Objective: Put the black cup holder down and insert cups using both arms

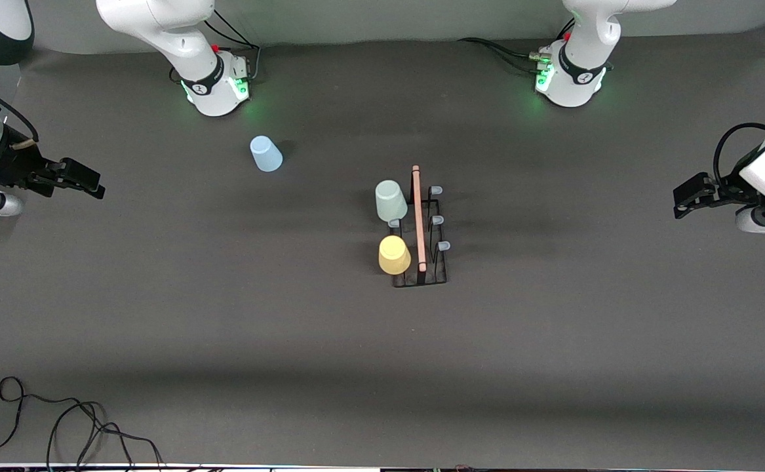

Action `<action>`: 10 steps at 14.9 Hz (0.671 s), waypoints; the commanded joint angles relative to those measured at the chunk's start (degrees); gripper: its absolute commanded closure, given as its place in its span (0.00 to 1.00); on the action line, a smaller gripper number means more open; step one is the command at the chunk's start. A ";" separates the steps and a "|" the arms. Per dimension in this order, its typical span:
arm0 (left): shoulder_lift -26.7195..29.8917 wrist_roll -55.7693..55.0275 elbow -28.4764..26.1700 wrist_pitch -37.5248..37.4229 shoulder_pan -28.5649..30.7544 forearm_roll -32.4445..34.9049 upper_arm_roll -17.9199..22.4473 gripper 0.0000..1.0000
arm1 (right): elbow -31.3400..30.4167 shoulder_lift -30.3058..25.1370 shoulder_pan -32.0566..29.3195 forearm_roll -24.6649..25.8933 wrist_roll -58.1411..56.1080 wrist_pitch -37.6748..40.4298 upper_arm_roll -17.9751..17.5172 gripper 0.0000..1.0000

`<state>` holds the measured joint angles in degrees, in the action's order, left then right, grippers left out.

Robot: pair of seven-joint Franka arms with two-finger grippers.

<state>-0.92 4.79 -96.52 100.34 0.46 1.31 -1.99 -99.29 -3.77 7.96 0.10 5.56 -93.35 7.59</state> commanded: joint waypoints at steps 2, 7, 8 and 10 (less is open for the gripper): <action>0.48 -0.84 -0.25 0.04 -0.28 0.62 0.32 0.00 | -1.17 -1.24 0.21 1.13 -1.34 -0.61 0.23 0.00; 0.48 -0.84 -0.33 -0.23 -0.37 0.62 0.32 0.00 | -1.08 -1.16 0.21 1.13 -1.34 -0.61 0.32 0.00; 0.48 -0.92 -0.33 -0.23 -0.37 0.62 0.32 0.00 | -1.08 -1.16 0.21 1.13 -1.34 -0.61 0.32 0.00; 0.57 -0.84 -0.33 -0.32 -0.37 0.71 0.32 0.00 | -1.08 -1.16 0.21 1.04 -1.34 -0.69 0.23 0.00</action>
